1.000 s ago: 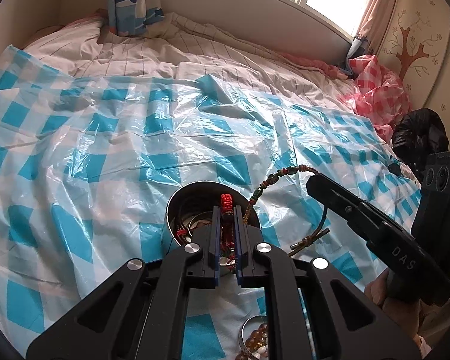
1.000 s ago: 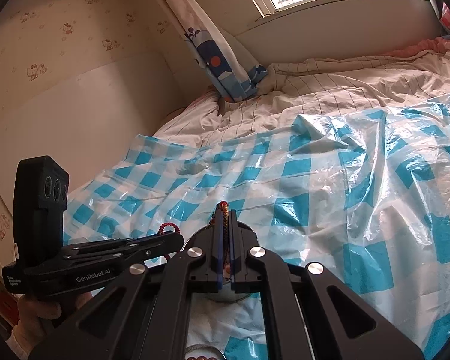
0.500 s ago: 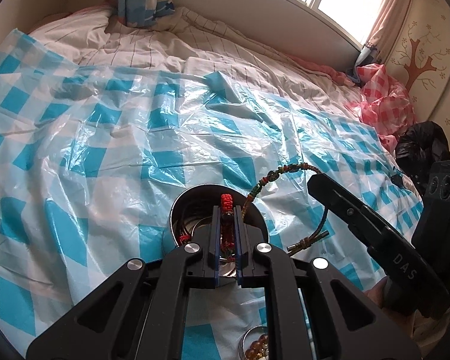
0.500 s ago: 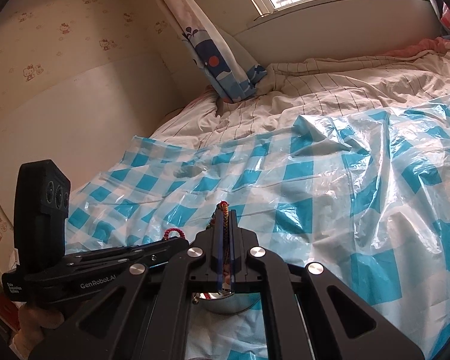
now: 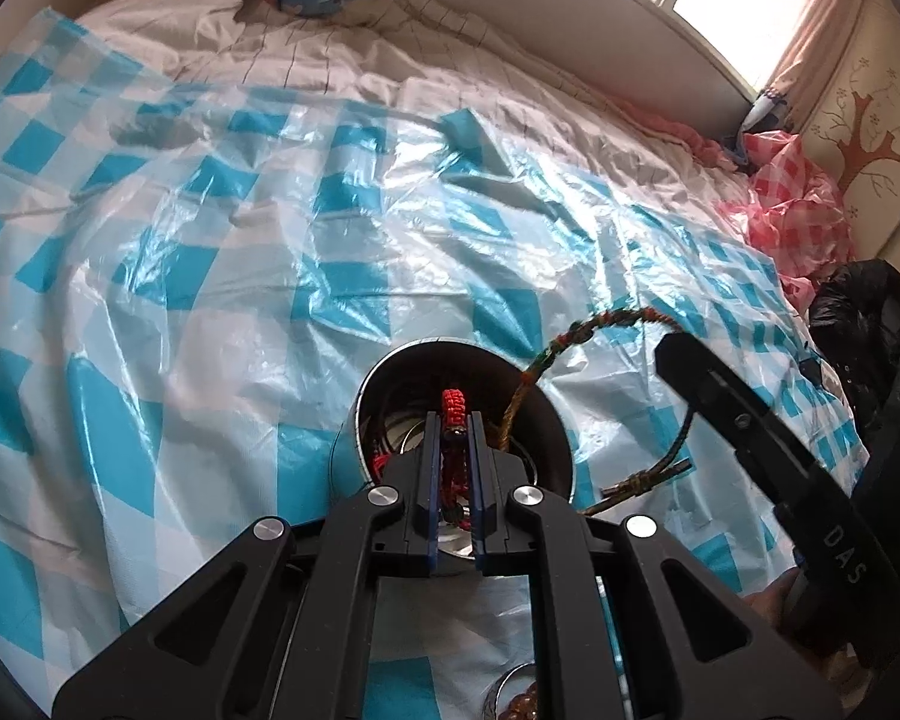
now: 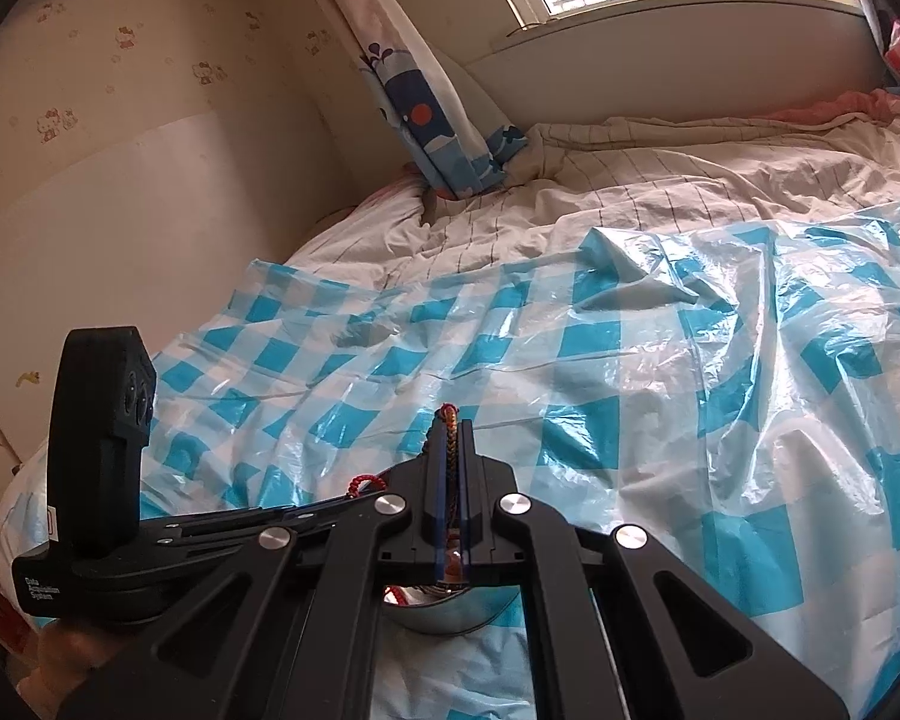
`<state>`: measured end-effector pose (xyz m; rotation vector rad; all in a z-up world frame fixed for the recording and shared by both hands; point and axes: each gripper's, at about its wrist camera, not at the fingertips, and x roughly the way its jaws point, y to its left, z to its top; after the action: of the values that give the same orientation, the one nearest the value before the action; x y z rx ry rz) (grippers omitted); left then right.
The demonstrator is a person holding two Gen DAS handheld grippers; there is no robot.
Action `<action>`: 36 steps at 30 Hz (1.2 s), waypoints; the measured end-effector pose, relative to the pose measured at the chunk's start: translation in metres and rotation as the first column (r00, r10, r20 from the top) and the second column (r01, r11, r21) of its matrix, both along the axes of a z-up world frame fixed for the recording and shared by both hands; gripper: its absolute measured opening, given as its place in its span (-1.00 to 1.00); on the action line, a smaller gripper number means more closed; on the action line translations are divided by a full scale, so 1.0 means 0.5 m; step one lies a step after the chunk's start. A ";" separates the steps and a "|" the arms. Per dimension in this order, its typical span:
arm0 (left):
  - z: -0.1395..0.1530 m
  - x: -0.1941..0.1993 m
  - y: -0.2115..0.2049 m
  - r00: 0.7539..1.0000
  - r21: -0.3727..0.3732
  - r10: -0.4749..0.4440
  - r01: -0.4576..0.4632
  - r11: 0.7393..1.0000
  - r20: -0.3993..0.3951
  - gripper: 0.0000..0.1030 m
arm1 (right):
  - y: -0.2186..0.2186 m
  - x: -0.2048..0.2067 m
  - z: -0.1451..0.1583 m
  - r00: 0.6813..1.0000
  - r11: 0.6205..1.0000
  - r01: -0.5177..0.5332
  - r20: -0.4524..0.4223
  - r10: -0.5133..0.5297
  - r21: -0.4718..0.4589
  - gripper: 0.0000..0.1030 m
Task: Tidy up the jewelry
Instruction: 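Carry the red bracelet to the tin with left tool while right tool carries the gold bracelet, then open both tools over the tin to drop the bracelets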
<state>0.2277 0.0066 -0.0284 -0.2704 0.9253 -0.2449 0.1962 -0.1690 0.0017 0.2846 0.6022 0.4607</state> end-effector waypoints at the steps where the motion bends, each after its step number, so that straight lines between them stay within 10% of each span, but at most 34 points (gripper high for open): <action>1: -0.001 0.001 0.000 1.000 0.011 0.008 -0.008 1.000 -0.007 -0.80 | -0.001 0.001 -0.001 1.000 1.000 0.004 -0.001 -0.004 0.000 -0.92; 13: 0.039 -0.014 0.037 0.990 0.015 0.116 -0.117 0.993 0.074 -0.04 | 0.012 0.013 -0.020 0.999 0.999 -0.014 -0.045 0.016 0.035 -0.92; 24: 0.049 -0.017 0.085 0.979 -0.054 0.192 -0.189 0.981 0.068 0.04 | 0.073 0.027 -0.060 0.991 0.997 -0.072 -0.113 0.072 0.002 -0.92; 28: 0.045 -0.016 0.088 0.979 -0.049 0.195 -0.192 0.980 0.066 0.11 | 0.085 0.020 -0.061 0.995 0.995 -0.049 -0.096 0.041 -0.085 -0.04; 36: 0.044 -0.016 0.086 0.978 -0.041 0.199 -0.197 0.980 0.060 0.18 | 0.094 0.006 -0.041 0.999 0.988 -0.040 -0.040 0.035 -0.152 0.02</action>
<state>0.2197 0.0497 -0.0062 -0.3826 0.8249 -0.0854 0.1994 -0.1223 -0.0187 0.1366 0.6766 0.4437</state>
